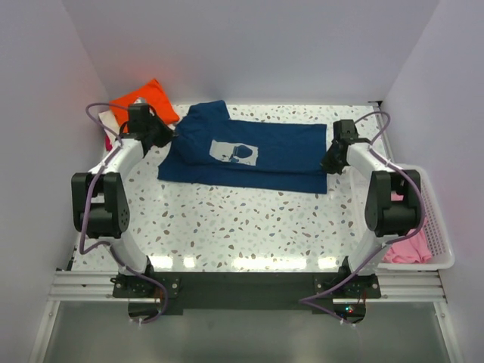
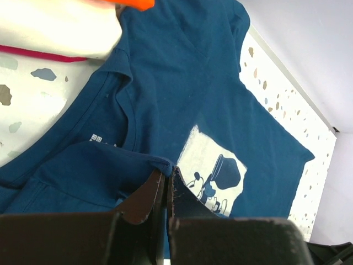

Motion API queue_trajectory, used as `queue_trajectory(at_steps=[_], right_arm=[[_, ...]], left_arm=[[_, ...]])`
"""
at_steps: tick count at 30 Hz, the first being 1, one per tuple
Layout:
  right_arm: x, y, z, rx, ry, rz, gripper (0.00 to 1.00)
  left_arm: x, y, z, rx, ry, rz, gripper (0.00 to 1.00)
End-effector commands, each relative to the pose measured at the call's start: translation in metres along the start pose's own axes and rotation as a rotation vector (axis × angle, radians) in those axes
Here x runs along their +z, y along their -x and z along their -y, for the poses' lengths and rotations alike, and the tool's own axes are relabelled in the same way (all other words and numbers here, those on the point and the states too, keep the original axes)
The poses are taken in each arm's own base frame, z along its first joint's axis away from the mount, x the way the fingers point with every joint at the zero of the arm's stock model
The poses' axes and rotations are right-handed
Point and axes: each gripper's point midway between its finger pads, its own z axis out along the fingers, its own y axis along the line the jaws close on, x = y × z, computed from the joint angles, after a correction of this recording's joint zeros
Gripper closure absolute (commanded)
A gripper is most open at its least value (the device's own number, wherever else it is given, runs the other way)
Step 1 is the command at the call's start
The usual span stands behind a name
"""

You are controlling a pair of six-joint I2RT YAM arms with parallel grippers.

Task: Fold and stack the t-shirts
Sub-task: Fold the tshirt

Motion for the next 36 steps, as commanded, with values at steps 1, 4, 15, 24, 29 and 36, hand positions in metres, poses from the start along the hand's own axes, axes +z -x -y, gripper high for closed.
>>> queue_trajectory(at_steps=[1, 4, 15, 24, 29, 36], right_arm=[[0.001, 0.021, -0.011, 0.025, 0.030, 0.042, 1.00], [0.007, 0.024, -0.015, 0.026, 0.033, 0.034, 1.00], [0.032, 0.030, -0.018, 0.026, 0.017, 0.005, 1.00], [0.014, 0.039, -0.017, 0.017, 0.023, 0.040, 0.46], [-0.018, 0.039, -0.018, 0.004, 0.051, 0.081, 0.38], [-0.040, -0.012, -0.024, -0.068, 0.072, 0.080, 0.40]], left_arm=[[0.000, 0.026, 0.026, 0.011, -0.073, 0.072, 1.00], [0.009, 0.027, 0.026, 0.011, -0.070, 0.065, 1.00], [0.049, 0.030, 0.024, 0.034, -0.085, 0.045, 1.00], [0.052, 0.039, 0.046, 0.102, -0.177, 0.041, 0.52], [0.017, 0.051, 0.045, 0.113, -0.125, 0.100, 0.41], [-0.034, 0.012, -0.031, 0.004, 0.146, 0.142, 0.48]])
